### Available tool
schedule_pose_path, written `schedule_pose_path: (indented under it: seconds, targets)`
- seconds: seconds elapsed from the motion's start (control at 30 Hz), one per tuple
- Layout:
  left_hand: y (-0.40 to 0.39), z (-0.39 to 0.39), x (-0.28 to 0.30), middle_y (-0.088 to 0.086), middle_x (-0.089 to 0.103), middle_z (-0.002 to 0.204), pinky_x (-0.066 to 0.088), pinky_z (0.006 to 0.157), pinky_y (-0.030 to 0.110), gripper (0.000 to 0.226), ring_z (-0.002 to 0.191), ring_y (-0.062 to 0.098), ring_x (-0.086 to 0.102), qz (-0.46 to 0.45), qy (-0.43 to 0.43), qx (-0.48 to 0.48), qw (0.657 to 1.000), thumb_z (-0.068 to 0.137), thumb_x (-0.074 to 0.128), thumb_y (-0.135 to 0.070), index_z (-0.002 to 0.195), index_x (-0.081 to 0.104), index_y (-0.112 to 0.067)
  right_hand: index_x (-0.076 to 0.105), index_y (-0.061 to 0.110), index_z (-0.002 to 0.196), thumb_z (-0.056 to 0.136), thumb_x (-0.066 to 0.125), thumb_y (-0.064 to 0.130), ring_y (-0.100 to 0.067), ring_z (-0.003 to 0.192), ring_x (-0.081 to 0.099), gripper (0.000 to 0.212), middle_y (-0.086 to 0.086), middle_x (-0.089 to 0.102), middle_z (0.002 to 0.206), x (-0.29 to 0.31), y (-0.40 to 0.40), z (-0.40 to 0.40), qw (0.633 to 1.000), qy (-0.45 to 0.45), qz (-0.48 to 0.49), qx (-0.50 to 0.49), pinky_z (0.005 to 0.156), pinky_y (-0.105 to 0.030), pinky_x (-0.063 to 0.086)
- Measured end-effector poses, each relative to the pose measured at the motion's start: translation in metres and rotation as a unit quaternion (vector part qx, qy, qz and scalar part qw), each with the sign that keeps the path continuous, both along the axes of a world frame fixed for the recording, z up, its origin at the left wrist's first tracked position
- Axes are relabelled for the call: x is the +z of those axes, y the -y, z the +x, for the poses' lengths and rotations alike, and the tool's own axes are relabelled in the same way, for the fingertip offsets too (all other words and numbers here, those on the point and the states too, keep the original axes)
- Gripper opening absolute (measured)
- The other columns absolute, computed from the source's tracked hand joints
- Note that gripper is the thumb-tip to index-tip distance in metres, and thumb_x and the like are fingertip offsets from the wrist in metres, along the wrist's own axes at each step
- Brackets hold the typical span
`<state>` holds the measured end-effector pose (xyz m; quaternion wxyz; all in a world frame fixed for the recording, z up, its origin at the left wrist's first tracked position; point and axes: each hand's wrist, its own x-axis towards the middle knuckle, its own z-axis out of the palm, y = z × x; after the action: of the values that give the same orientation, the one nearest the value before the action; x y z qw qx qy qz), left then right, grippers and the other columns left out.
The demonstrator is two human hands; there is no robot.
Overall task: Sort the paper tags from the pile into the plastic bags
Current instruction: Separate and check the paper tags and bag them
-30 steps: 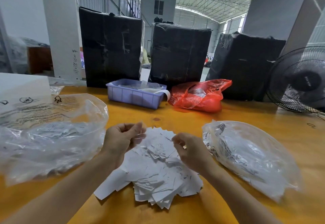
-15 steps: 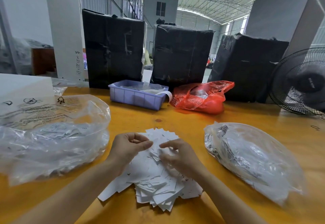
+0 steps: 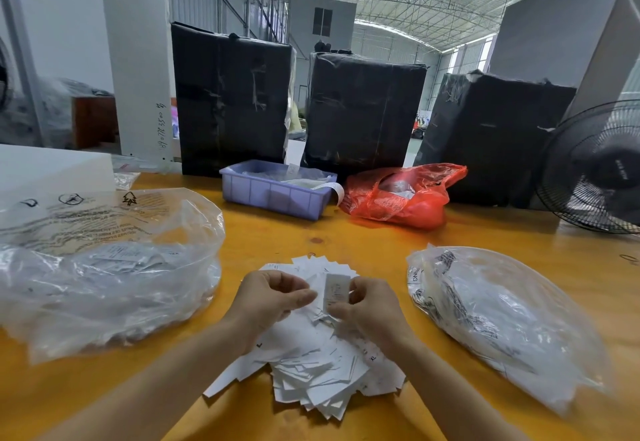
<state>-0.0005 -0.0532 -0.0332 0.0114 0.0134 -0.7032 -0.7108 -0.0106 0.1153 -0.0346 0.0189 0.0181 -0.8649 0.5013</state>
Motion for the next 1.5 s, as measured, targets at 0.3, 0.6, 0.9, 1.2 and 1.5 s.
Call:
schedule_pose_path:
  seconds: [0.3,0.6,0.9,1.2,1.5]
  targets:
    - [-0.006,0.005,0.005,-0.004,0.062,0.06,0.043,0.051,0.017,0.015,0.049,0.003,0.054,0.016,0.018,-0.026,0.999,0.069,0.079,-0.002,0.075,0.067,-0.008,0.069,0.01,0.085,0.08,0.07,0.008,-0.007,0.061,0.065,0.005,-0.001,0.071,0.07,0.036,-0.004,0.013,0.961,0.037,-0.269,0.05,0.064,-0.024,0.046]
    - [-0.007,0.008,0.009,-0.005,0.065,0.059,0.047,0.056,0.018,0.016,0.054,0.003,0.059,0.035,0.033,-0.056,0.997,0.068,0.078,-0.001,0.075,0.067,-0.008,0.07,0.008,0.087,0.079,0.072,0.008,-0.007,0.062,0.064,0.008,0.0,0.069,0.068,0.033,0.002,0.019,0.972,0.016,-0.228,0.053,0.061,-0.02,0.043]
    - [-0.005,0.009,0.012,0.001,0.069,0.071,0.049,0.062,0.021,0.023,0.065,0.008,0.064,0.053,0.043,-0.066,0.995,0.067,0.078,0.003,0.083,0.066,-0.007,0.069,0.005,0.086,0.08,0.07,0.003,-0.012,0.061,0.066,0.006,-0.006,0.069,0.067,0.033,0.003,0.021,0.963,0.032,-0.257,0.068,0.061,-0.022,0.045]
    - [-0.003,0.009,0.014,0.011,0.074,0.076,0.053,0.059,0.019,0.032,0.062,0.012,0.067,0.049,0.027,-0.046,0.997,0.064,0.079,0.001,0.091,0.063,-0.005,0.069,0.007,0.086,0.082,0.07,0.005,-0.01,0.055,0.061,0.005,-0.002,0.066,0.066,0.03,0.003,0.021,0.969,0.054,-0.228,0.072,0.06,-0.022,0.045]
    - [-0.005,0.007,0.01,0.016,0.074,0.081,0.057,0.06,0.024,0.005,0.069,0.021,0.072,0.061,0.016,-0.025,0.998,0.082,0.068,-0.006,0.081,0.068,-0.001,0.068,0.011,0.096,0.097,0.05,0.013,-0.007,0.062,0.059,0.018,-0.001,0.062,0.079,0.031,-0.002,0.019,0.99,0.053,-0.055,0.122,0.061,-0.018,0.046]
